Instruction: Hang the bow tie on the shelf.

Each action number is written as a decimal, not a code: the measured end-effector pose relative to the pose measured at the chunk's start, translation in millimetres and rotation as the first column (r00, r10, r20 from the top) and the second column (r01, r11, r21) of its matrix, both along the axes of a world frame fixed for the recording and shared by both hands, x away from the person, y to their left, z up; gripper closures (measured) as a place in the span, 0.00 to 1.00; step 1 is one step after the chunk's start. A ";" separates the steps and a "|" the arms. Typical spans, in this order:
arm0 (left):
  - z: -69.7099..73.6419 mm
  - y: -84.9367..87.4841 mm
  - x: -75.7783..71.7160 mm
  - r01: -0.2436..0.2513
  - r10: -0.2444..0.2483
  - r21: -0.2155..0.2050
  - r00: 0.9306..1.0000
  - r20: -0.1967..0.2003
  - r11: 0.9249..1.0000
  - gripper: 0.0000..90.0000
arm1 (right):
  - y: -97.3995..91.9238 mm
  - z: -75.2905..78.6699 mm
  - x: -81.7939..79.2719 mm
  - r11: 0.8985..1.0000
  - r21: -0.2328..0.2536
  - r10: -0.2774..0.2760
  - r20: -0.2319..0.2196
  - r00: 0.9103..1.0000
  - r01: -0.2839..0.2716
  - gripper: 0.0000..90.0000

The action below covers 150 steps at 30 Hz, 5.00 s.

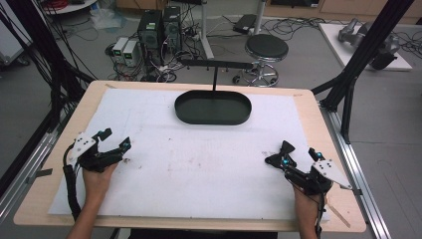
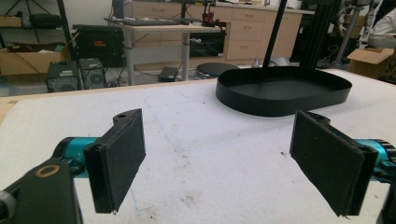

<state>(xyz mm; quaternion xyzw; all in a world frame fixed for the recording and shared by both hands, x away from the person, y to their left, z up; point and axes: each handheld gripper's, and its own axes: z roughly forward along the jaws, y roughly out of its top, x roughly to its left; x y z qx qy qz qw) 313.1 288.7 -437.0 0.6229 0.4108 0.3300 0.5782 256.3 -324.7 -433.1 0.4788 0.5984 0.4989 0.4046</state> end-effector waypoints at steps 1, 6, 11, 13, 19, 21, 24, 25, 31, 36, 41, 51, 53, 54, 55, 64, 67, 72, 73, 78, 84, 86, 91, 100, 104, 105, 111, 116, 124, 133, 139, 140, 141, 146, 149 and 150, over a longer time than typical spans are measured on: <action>-0.1 0.0 0.1 -0.001 0.001 -0.002 1.000 0.000 1.000 0.20 | -0.2 0.1 0.3 1.000 -0.002 -0.001 0.004 1.000 0.001 0.14; -0.1 -1.1 -0.1 -0.001 0.001 -0.002 1.000 -0.001 1.000 0.20 | 1.3 0.3 1.2 1.000 -0.015 -0.002 0.004 1.000 0.002 0.14; -0.1 -1.0 0.0 -0.001 0.001 0.005 1.000 -0.001 1.000 0.20 | 2.8 1.1 -0.2 1.000 -0.022 -0.003 0.007 1.000 0.003 0.14; -0.2 -1.1 0.0 -0.004 0.004 0.004 1.000 -0.002 1.000 0.20 | 3.4 1.4 -0.5 1.000 -0.021 -0.006 0.001 1.000 0.006 0.14; -0.1 -2.4 -0.3 0.001 -0.001 0.014 1.000 -0.003 1.000 0.20 | 5.3 1.7 0.2 1.000 -0.022 -0.015 -0.008 1.000 0.014 0.14; -0.1 -2.6 -0.2 0.001 -0.001 0.012 1.000 -0.002 1.000 0.20 | 5.3 1.7 0.1 1.000 -0.022 -0.016 -0.010 1.000 0.016 0.14; -0.1 -2.2 -0.3 0.001 -0.001 0.012 1.000 -0.004 1.000 0.20 | 5.0 1.6 0.5 1.000 -0.020 -0.021 -0.014 1.000 0.021 0.14; -0.1 -2.2 -0.3 0.001 -0.001 0.011 1.000 -0.005 1.000 0.20 | 5.1 1.6 0.5 1.000 -0.016 -0.023 -0.019 1.000 0.023 0.14; -0.2 -2.7 -0.2 0.001 -0.001 0.013 1.000 -0.003 1.000 0.20 | 5.0 1.4 1.8 0.999 -0.017 -0.028 -0.024 0.999 0.028 0.15; -0.2 -3.0 -0.3 0.003 -0.003 0.016 1.000 -0.005 1.000 0.20 | 4.4 1.3 3.2 0.999 -0.013 -0.035 -0.030 0.999 0.034 0.15; -0.3 -3.3 -0.2 0.001 -0.001 0.016 1.000 -0.004 1.000 0.20 | 4.0 1.8 6.4 0.999 -0.004 -0.052 -0.052 0.997 0.051 0.18; -0.4 -3.2 -0.1 0.004 -0.004 0.014 1.000 -0.006 1.000 0.20 | -1.0 -3.6 29.2 0.996 0.013 -0.087 -0.179 0.980 0.090 0.24; -0.4 -3.3 -0.1 0.004 -0.004 0.014 1.000 -0.006 1.000 0.20 | -0.5 -5.4 35.7 0.995 0.015 -0.089 -0.210 0.974 0.094 0.24; -0.5 -3.4 0.0 0.004 -0.004 0.013 1.000 -0.005 1.000 0.20 | 0.1 -6.0 38.0 0.995 0.017 -0.090 -0.224 0.970 0.097 0.25; -0.5 -3.3 0.0 0.006 -0.006 0.012 1.000 -0.006 1.000 0.20 | 0.6 -7.2 42.1 0.995 0.016 -0.088 -0.241 0.966 0.095 0.26; -0.6 -3.4 0.1 0.007 -0.007 0.011 1.000 -0.005 1.000 0.20 | 7.9 -13.0 60.4 0.996 -0.006 -0.091 -0.340 0.936 0.094 0.32; -0.6 -3.4 0.1 0.007 -0.007 0.011 1.000 -0.005 1.000 0.20 | 10.7 -12.6 67.8 0.996 -0.002 -0.079 -0.385 0.919 0.085 0.36; -0.6 -3.2 0.2 0.009 -0.009 0.009 1.000 -0.006 1.000 0.20 | 16.6 -12.3 76.7 0.995 -0.035 -0.097 -0.428 0.898 0.091 0.44; -0.6 -3.2 0.2 0.009 -0.009 0.009 1.000 -0.006 1.000 0.20 | 17.6 -12.5 77.4 0.995 -0.038 -0.102 -0.442 0.891 0.095 0.46; -0.7 -3.3 0.2 0.008 -0.008 0.005 1.000 -0.006 1.000 0.20 | 18.2 -14.6 78.9 0.992 -0.067 -0.126 -0.452 0.883 0.107 0.59; -0.7 -3.4 0.4 0.010 -0.010 0.005 1.000 -0.005 1.000 0.20 | 17.5 -11.3 76.7 0.993 -0.059 -0.118 -0.448 0.886 0.102 0.76; -0.7 -3.4 0.3 0.010 -0.010 0.004 1.000 -0.005 1.000 0.20 | 17.8 -9.3 75.8 0.993 -0.063 -0.115 -0.442 0.890 0.097 0.85; -0.7 -3.3 0.2 0.013 -0.013 0.008 1.000 -0.006 1.000 0.20 | 21.0 -4.6 75.5 0.993 -0.077 -0.113 -0.428 0.897 0.088 0.95; -0.7 -3.3 0.2 0.017 -0.017 0.007 1.000 -0.006 1.000 0.20 | 20.2 -1.3 71.9 0.994 -0.059 -0.105 -0.429 0.897 0.088 0.82; -0.7 -3.4 0.2 0.017 -0.017 0.008 1.000 -0.005 1.000 0.20 | 17.4 -2.4 68.6 0.994 -0.033 -0.108 -0.439 0.892 0.105 0.69; -0.7 -3.5 0.2 0.017 -0.017 0.007 1.000 -0.005 1.000 0.20 | 17.6 -3.4 68.4 0.994 -0.025 -0.105 -0.448 0.888 0.106 0.67; -0.7 -3.5 0.2 0.017 -0.017 0.008 1.000 -0.006 1.000 0.20 | 18.2 -8.3 69.2 0.993 -0.046 -0.120 -0.471 0.874 0.111 0.67; -0.7 -3.7 0.1 0.017 -0.017 0.008 1.000 -0.006 1.000 0.20 | 19.7 -10.0 71.8 0.993 -0.029 -0.115 -0.493 0.862 0.116 0.77; -0.8 -4.0 0.0 0.020 -0.020 0.005 1.000 -0.007 1.000 0.20 | 23.8 -10.1 72.7 0.992 -0.026 -0.121 -0.499 0.858 0.125 0.86; -0.8 -3.9 0.2 0.020 -0.020 0.008 1.000 -0.006 1.000 0.20 | 21.8 13.0 66.4 0.996 0.056 -0.036 -0.421 0.906 0.066 0.86; -0.8 -3.7 0.3 0.021 -0.020 0.008 1.000 -0.005 1.000 0.20 | 31.8 33.4 68.9 0.997 0.074 0.063 -0.361 0.930 -0.039 0.86; -0.8 -3.6 0.3 0.020 -0.020 0.008 1.000 -0.006 1.000 0.20 | 33.3 36.0 69.4 0.996 0.074 0.073 -0.354 0.933 -0.050 0.86; -0.8 -3.9 0.2 0.021 -0.020 0.006 1.000 -0.006 1.000 0.20 | 35.4 39.6 70.2 0.996 0.065 0.079 -0.346 0.935 -0.060 0.86; -0.9 -3.8 0.3 0.021 -0.021 0.005 1.000 -0.005 1.000 0.20 | 45.1 58.8 76.3 0.991 0.059 0.129 -0.317 0.940 -0.117 0.86; -0.8 -3.5 0.4 0.022 -0.022 0.007 1.000 -0.005 1.000 0.20 | 49.2 66.3 81.9 0.988 0.045 0.152 -0.295 0.943 -0.145 0.86; -0.8 -3.5 0.4 0.022 -0.022 0.007 1.000 -0.005 1.000 0.20 | 50.5 69.0 85.1 0.987 0.042 0.161 -0.287 0.944 -0.156 0.86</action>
